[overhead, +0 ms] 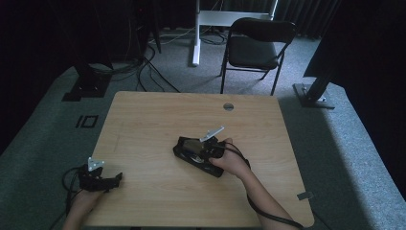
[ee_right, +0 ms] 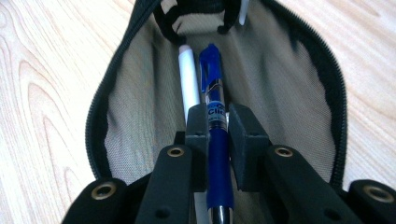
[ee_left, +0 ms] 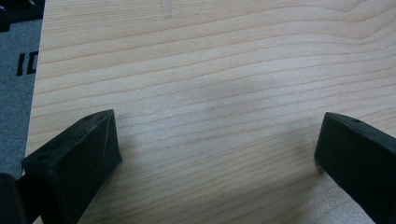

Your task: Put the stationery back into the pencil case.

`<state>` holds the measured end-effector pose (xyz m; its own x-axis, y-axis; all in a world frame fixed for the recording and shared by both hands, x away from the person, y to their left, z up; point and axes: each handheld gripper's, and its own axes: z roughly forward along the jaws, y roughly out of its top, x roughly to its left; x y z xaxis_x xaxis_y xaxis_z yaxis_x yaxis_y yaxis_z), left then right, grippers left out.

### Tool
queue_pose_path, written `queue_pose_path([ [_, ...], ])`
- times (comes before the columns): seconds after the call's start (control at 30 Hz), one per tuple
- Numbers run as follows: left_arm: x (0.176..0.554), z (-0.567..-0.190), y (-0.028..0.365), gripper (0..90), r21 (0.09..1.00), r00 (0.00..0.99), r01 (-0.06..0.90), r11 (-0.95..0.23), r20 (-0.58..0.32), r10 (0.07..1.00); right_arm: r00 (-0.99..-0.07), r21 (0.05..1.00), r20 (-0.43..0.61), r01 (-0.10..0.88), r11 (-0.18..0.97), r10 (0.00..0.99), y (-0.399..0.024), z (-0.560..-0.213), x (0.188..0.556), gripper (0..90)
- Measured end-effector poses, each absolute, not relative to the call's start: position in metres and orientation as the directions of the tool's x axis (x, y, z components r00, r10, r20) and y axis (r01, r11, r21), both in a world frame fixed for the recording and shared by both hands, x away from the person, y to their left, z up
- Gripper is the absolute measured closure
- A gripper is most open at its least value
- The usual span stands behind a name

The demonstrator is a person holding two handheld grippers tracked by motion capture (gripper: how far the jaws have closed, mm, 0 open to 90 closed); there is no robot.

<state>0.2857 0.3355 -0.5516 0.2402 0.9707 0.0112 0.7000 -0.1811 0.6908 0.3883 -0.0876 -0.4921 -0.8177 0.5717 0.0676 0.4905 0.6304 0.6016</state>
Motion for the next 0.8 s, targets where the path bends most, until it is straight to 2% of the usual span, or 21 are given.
queue_pose_path([
  [0.17, 0.286, -0.552, 0.336, 0.1, 0.690, 0.241, 0.700, -0.182, 0.012, 0.971, -0.816, 0.600, 0.080, 0.498, 0.627, 0.572, -0.088, -0.492, 0.388, 73.7],
  [0.27, 0.286, -0.552, 0.336, 0.1, 0.690, 0.241, 0.700, -0.182, 0.012, 0.971, -0.813, 0.616, 0.078, 0.494, 0.613, 0.577, -0.090, -0.489, 0.388, 74.3],
  [0.8, 0.286, -0.552, 0.336, 0.1, 0.690, 0.241, 0.700, -0.182, 0.012, 0.970, -0.805, 0.784, 0.118, 0.435, 0.444, 0.581, -0.116, -0.454, 0.375, 70.9],
])
